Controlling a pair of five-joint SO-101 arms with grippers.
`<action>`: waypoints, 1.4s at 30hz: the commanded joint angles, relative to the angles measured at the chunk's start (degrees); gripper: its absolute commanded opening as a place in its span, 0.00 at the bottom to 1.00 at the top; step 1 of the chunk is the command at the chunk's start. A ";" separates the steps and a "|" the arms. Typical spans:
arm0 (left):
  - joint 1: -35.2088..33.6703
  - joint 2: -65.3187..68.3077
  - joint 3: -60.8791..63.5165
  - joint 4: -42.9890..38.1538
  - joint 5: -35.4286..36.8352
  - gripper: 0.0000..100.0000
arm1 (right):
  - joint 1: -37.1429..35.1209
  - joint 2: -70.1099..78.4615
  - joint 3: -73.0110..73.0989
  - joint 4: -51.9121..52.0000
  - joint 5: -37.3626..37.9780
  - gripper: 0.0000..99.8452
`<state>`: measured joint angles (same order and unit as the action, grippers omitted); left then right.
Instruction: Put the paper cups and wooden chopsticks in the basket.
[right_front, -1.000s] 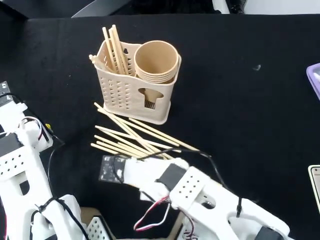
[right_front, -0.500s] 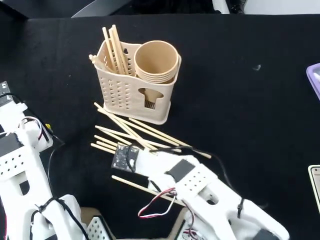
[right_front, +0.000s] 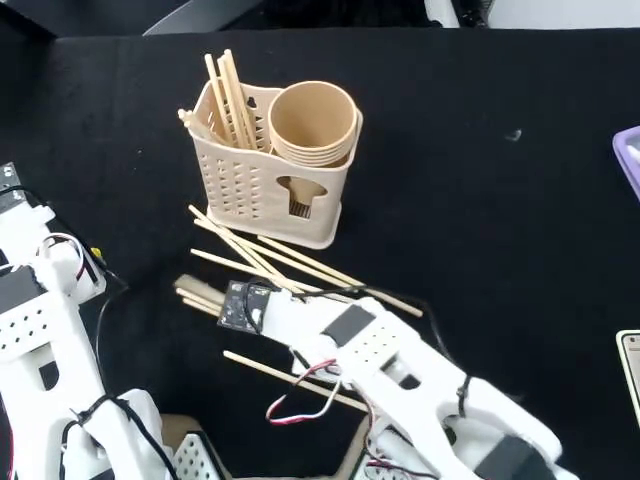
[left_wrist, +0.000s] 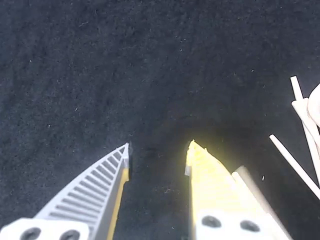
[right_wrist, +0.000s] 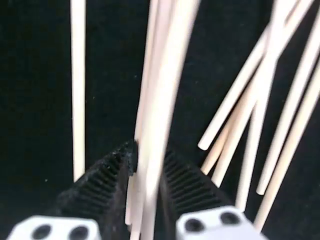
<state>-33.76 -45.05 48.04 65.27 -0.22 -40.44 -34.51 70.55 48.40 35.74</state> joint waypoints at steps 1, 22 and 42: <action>0.57 -0.79 -2.95 0.09 0.26 0.19 | 0.53 -5.85 -1.71 3.08 -0.97 0.01; 0.57 -0.79 -2.33 0.00 0.18 0.19 | 0.70 -18.07 3.56 12.92 3.96 0.17; 0.66 -0.79 -2.33 0.00 0.18 0.19 | -3.87 3.82 -2.68 -2.20 -3.69 0.18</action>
<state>-33.76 -45.05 48.04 65.27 -0.22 -43.87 -34.77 72.04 47.96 32.57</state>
